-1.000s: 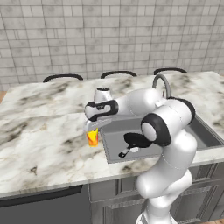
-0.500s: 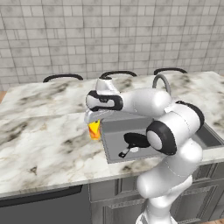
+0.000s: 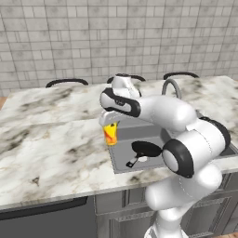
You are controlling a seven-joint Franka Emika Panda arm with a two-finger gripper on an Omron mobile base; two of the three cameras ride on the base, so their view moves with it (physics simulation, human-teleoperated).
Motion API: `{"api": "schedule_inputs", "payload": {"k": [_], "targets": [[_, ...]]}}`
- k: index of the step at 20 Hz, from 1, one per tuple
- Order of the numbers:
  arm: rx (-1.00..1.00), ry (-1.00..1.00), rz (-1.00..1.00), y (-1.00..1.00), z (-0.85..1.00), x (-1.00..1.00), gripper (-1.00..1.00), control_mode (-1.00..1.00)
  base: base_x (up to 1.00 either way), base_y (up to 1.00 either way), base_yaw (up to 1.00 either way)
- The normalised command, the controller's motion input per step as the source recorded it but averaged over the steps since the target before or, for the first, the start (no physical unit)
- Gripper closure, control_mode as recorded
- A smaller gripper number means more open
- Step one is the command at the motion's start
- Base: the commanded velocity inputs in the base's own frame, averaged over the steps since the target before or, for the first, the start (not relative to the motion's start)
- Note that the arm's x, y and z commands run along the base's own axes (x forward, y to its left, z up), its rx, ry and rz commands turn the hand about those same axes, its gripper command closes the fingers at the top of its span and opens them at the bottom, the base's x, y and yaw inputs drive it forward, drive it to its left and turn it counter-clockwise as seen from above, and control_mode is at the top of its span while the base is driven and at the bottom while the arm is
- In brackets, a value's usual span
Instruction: Place the pan in the left basin and the cup in the right basin of the sink.
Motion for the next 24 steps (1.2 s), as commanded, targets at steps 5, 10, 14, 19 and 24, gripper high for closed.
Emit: {"api": "schedule_inputs", "payload": {"k": [5,10,14,19,24], "targets": [[0.01,-0.03,-0.01,-0.52,0.15,-0.39,1.00,-1.00,0.00,0.00,0.00],[0.03,-0.02,-0.02,-0.54,0.17,-0.38,1.00,-1.00,0.00,0.00,0.00],[0.04,-0.01,-0.03,-0.48,0.18,-0.29,1.00,-1.00,0.00,0.00,0.00],[0.01,-0.04,-0.01,-0.48,0.04,-0.31,1.00,-1.00,0.00,0.00,0.00],[0.00,-0.05,0.00,-0.44,0.00,-0.25,1.00,-1.00,0.00,0.00,0.00]]}}
